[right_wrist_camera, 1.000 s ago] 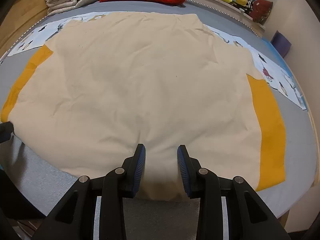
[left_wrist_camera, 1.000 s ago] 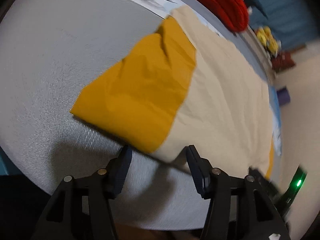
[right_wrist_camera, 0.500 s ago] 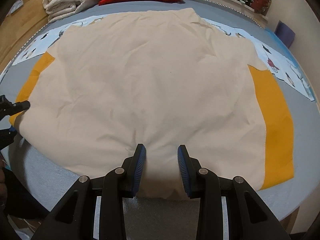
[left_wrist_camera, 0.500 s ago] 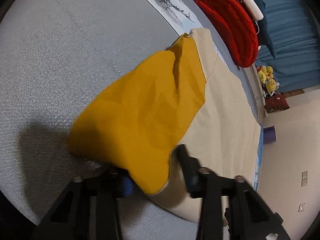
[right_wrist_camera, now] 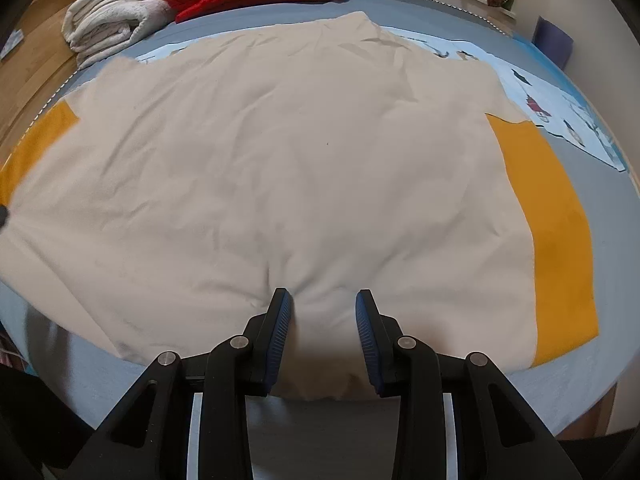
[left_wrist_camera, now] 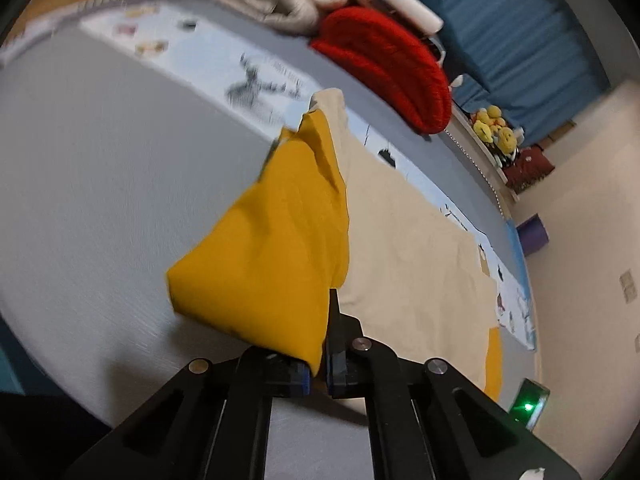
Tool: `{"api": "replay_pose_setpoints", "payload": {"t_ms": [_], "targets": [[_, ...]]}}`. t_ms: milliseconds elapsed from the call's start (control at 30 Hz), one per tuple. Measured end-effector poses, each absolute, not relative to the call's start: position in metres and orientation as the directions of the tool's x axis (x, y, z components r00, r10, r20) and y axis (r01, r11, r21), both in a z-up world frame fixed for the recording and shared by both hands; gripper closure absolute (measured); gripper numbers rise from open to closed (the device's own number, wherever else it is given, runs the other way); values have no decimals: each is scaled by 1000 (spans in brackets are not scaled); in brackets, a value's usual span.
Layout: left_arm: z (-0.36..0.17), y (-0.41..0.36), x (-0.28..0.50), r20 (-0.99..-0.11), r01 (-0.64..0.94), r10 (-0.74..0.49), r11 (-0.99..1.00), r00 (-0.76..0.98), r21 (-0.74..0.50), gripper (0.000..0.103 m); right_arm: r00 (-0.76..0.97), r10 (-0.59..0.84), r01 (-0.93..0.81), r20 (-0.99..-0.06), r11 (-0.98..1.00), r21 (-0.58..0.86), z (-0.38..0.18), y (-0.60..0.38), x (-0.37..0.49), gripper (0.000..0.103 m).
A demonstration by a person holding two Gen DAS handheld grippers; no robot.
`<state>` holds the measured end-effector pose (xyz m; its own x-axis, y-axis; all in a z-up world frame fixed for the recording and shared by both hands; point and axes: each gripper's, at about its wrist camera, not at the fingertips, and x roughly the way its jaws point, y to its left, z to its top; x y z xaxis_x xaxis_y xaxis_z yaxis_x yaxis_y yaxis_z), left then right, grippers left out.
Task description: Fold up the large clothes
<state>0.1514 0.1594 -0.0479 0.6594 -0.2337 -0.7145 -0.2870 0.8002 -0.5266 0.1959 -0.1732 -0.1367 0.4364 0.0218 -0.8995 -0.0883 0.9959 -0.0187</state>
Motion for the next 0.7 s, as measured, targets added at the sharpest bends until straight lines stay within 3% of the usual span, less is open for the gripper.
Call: {"api": "replay_pose_setpoints", "payload": {"t_ms": [167, 300, 500, 567, 633, 700], "targets": [[6, 158, 135, -706, -205, -131, 906, 696, -370, 100, 385, 156, -212, -910, 974, 78, -134, -141, 187, 68], [9, 149, 132, -695, -151, -95, 947, 713, -284, 101, 403, 200, -267, -893, 959, 95, -118, -136, 177, 68], [5, 112, 144, -683, -108, -89, 965, 725, -240, 101, 601, 252, -250, -758, 961, 121, -26, -201, 183, 67], [12, 84, 147, -661, -51, -102, 977, 744, -209, 101, 676, 241, -266, -696, 961, 75, 10, -235, 185, 59], [16, 57, 150, -648, 8, -124, 984, 751, -179, 101, 733, 201, -266, -650, 964, -2, 35, -260, 185, 37], [18, 23, 154, -637, 74, -149, 987, 757, -143, 101, 754, 177, -260, -633, 965, -39, 46, -288, 187, 30]]}}
